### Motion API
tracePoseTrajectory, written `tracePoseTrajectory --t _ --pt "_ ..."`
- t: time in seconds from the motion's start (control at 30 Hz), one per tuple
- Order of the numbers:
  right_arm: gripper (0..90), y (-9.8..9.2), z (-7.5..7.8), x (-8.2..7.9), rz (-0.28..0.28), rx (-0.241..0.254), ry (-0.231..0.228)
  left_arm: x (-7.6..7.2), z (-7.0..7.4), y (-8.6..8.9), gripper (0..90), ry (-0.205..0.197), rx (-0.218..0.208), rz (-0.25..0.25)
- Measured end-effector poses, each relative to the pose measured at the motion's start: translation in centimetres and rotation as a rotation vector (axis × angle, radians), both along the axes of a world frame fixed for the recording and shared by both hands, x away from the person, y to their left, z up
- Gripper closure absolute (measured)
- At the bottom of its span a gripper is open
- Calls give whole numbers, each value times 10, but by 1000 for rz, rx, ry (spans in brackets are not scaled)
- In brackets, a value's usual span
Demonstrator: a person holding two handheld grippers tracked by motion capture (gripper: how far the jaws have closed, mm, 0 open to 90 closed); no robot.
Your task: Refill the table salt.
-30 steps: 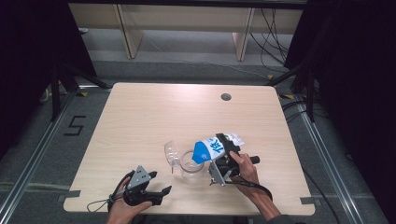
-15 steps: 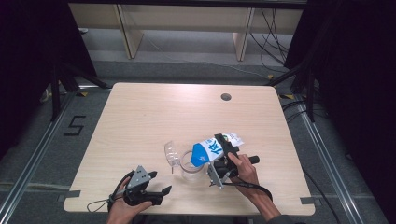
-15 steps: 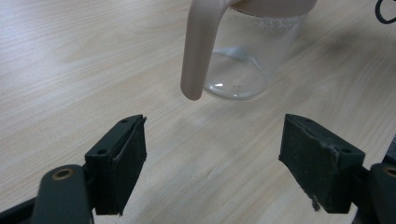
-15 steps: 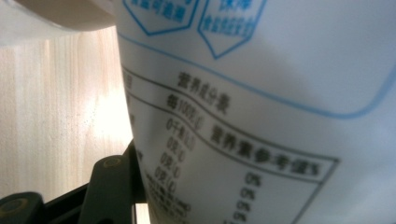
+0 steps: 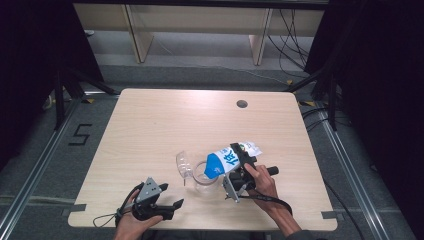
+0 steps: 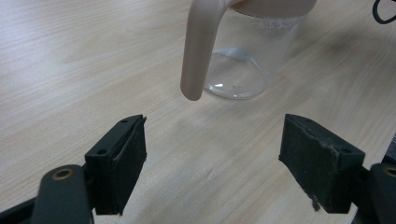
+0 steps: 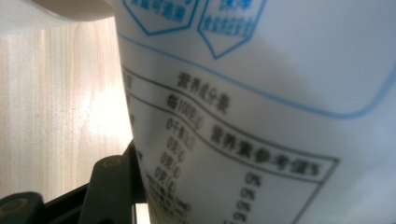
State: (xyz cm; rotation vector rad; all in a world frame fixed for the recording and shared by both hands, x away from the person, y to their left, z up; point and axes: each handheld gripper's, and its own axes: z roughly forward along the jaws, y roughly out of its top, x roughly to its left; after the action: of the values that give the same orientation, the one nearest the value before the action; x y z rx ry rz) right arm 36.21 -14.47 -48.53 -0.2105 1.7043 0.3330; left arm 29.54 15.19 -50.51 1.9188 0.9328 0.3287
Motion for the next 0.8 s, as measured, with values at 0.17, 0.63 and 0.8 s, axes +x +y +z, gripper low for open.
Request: tracePoseTrajectory --t 0.17,0.63,0.8 --pt "433 -1 -3 0 -5 29 3 0 0 0 222 -3 -1 2" --pt "441 -1 -2 -1 5 6 -22 -1 0 -1 222 -1 -1 4" --pt "443 -1 -3 -1 -2 2 -21 0 1 0 222 -3 3 3"
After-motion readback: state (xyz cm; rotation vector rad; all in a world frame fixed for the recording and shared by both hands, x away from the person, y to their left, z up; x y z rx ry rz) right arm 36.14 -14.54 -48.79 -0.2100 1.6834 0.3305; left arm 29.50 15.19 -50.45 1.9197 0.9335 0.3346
